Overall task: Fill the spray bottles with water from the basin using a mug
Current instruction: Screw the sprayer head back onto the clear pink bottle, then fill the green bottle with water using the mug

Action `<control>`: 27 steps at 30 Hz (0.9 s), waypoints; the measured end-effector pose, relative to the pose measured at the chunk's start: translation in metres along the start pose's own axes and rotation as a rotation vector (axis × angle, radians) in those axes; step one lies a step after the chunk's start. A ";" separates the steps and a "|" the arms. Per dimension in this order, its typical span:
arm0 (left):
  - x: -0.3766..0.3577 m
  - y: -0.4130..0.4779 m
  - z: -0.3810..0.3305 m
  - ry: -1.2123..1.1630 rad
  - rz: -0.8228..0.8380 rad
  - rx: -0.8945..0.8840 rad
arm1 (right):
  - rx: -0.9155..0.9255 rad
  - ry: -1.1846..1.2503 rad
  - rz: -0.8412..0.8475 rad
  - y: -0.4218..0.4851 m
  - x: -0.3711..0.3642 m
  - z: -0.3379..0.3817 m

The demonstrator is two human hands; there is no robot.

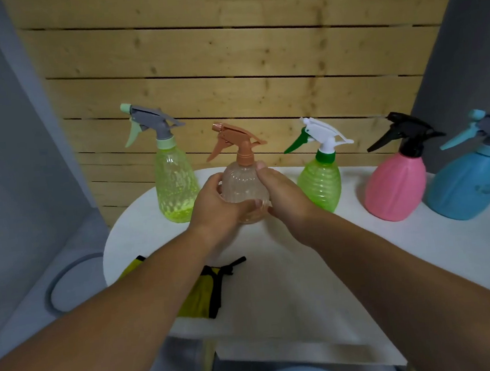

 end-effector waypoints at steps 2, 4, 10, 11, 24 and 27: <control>-0.001 0.003 0.004 0.010 0.002 -0.007 | 0.011 -0.006 -0.001 0.003 0.002 -0.006; -0.002 0.005 0.007 0.019 0.007 -0.014 | 0.025 -0.024 0.001 0.005 0.003 -0.011; -0.003 0.005 0.007 0.042 0.030 -0.019 | 0.032 -0.085 -0.002 0.003 0.004 -0.014; -0.004 0.005 0.006 0.047 0.036 -0.019 | 0.033 -0.088 -0.001 0.002 0.004 -0.014; -0.005 -0.014 -0.006 0.238 -0.049 0.156 | -0.001 -0.208 -0.080 -0.033 0.023 -0.002; -0.011 -0.034 -0.017 0.302 -0.197 0.056 | 0.069 -0.259 -0.249 -0.060 0.055 0.003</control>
Point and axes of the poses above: each hand's wrist, its own y-axis towards the middle knuckle, its own x-axis out of the back of the hand, z = x × y, the point moved 5 cm from there along y, towards the middle knuckle, and after that the axes turned 11 degrees about z, right-handed, at the moved point
